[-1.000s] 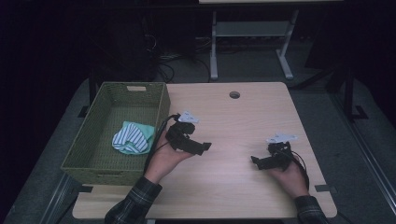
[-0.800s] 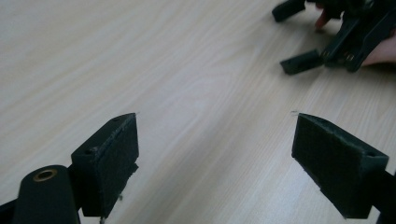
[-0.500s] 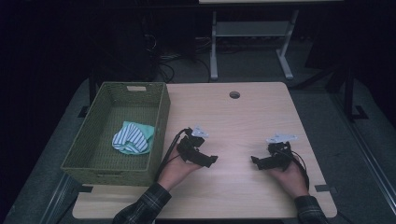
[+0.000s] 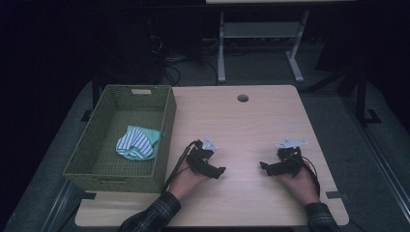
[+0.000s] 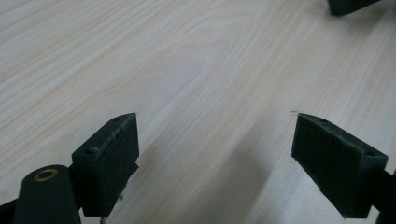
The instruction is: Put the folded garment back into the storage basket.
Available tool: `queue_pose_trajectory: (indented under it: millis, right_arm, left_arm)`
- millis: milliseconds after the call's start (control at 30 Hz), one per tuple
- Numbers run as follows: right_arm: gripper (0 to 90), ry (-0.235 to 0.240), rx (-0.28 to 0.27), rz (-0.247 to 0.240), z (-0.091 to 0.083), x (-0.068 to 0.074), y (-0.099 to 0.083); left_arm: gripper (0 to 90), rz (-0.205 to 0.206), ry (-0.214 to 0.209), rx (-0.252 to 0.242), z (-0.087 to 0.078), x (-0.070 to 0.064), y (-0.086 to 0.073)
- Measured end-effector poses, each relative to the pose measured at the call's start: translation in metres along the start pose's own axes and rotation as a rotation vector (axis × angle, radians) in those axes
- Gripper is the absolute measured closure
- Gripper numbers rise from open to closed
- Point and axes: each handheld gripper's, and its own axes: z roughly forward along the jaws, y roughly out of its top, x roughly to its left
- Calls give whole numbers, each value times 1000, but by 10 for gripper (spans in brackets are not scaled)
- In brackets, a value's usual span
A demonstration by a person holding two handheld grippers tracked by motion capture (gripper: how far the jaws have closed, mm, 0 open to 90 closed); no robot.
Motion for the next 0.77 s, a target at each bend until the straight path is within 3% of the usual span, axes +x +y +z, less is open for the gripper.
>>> queue_pose_trajectory:
  millis: [233, 767]
  right_arm:
    - [1, 0, 0, 0, 0, 0, 0]
    - [0, 0, 0, 0, 0, 0, 0]
  left_arm:
    - [145, 36, 51, 1, 7, -2, -6]
    - [133, 62, 32, -81, 9, 0, -15]
